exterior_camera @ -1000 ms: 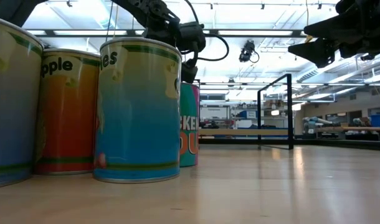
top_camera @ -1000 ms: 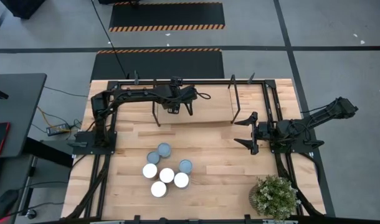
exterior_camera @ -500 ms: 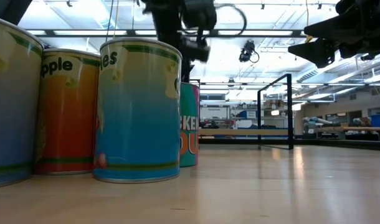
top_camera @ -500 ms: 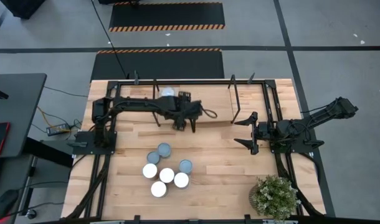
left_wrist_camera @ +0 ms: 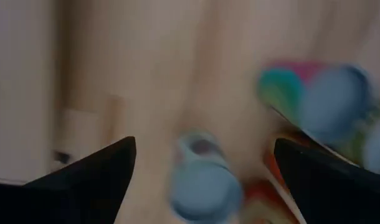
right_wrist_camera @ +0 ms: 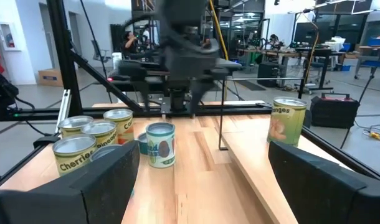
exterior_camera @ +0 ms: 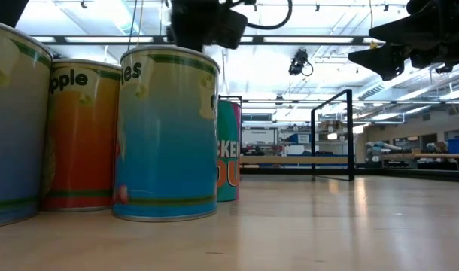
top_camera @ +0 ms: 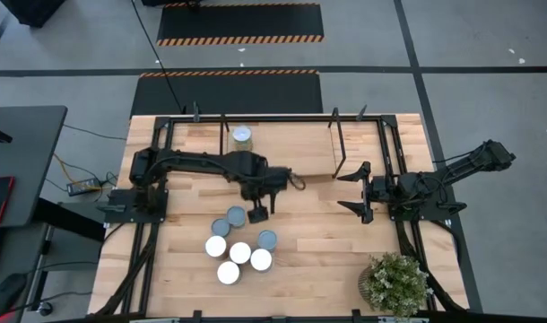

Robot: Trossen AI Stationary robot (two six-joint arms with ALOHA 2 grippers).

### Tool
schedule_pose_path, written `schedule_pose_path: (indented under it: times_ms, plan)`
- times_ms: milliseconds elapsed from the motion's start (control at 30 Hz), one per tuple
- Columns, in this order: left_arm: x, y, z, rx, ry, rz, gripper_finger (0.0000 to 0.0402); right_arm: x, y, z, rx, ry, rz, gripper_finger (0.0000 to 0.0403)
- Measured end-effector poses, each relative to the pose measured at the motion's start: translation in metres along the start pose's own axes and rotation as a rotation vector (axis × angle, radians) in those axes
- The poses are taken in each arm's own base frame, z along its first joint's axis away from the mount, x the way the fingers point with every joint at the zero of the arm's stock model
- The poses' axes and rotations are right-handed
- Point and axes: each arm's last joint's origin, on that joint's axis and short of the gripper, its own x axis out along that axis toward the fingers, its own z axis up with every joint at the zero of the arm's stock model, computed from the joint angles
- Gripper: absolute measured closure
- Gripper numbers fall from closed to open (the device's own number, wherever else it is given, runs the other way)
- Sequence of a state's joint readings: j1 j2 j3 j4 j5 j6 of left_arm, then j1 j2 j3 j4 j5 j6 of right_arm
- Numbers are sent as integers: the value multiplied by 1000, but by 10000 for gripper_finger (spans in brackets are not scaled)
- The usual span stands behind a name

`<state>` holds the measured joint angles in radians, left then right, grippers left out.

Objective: Pick and place cans onto a shelf
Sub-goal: Put the canned peaches on the shelf

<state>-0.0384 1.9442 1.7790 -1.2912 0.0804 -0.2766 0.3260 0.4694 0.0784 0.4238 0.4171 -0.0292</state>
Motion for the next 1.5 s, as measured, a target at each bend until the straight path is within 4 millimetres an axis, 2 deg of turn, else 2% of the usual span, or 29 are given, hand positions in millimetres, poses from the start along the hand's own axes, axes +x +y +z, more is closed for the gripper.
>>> schedule_pose_path:
  times_ms: [233, 533, 833, 1033, 1200, 1367, 1500]
  plan:
    - [0, -38, -16, -13, 32, -27, 15, 0, 0, 0, -8, 5, 0, 39]
    - [-7, -76, -43, -120, 87, -52, 15, 0, 0, 1, -39, -8, 1, 39]
    - [-17, -120, -84, -278, 134, -41, 15, 0, 0, 0, -42, -1, 3, 39]
    - [-17, -156, -116, -424, 200, -59, 15, 0, 0, 0, -56, -4, 2, 39]
    - [-16, -184, -143, -534, 171, -52, 15, 0, 0, 3, -67, -30, 0, 39]
    - [-2, -212, -162, -572, 88, -36, 15, 0, 0, 5, -75, -53, 2, 39]
    - [17, -226, -167, -556, 39, -4, 15, 0, 0, 7, -74, -66, 16, 39]
